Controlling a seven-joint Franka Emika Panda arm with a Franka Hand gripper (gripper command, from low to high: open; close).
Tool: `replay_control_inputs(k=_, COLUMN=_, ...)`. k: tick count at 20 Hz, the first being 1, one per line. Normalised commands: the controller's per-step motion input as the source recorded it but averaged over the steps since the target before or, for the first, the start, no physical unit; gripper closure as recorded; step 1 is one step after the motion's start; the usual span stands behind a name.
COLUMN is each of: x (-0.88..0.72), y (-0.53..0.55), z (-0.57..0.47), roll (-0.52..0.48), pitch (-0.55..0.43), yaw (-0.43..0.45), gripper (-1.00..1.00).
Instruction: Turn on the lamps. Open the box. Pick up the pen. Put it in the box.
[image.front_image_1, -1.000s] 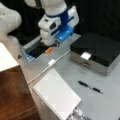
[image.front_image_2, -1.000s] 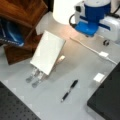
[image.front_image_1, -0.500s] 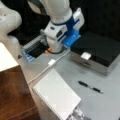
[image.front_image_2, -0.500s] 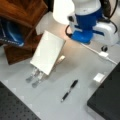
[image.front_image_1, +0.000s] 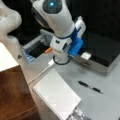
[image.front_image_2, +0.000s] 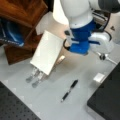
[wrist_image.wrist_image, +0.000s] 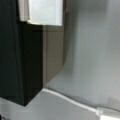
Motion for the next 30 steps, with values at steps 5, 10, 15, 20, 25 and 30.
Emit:
replay_control_inputs(k=5, x=0.23, y=-0.04, z=-0.24, roll=0.247, pitch=-0.047, yaw=0.011, gripper=-1.00)
replay_control_inputs(k=10, x=0.24, y=-0.03, z=-0.30, roll=0.286, pitch=-0.068, yaw=-0.004, gripper=-1.00)
replay_control_inputs(k=15, x=0.19, y=0.00, z=-0.18, roll=0.290, pitch=-0.088, yaw=-0.003, gripper=-1.00)
replay_control_inputs(k=20, x=0.18, y=0.04, z=-0.13, roll=0.283, pitch=-0.074, yaw=-0.026, gripper=-1.00)
replay_control_inputs(k=25, x=0.16, y=0.06, z=-0.07, roll=0.236, pitch=-0.048, yaw=-0.034, gripper=-1.00)
replay_control_inputs(k=30, x=0.15, y=0.11, z=-0.06, roll=0.206, pitch=-0.048, yaw=-0.027, gripper=-1.00)
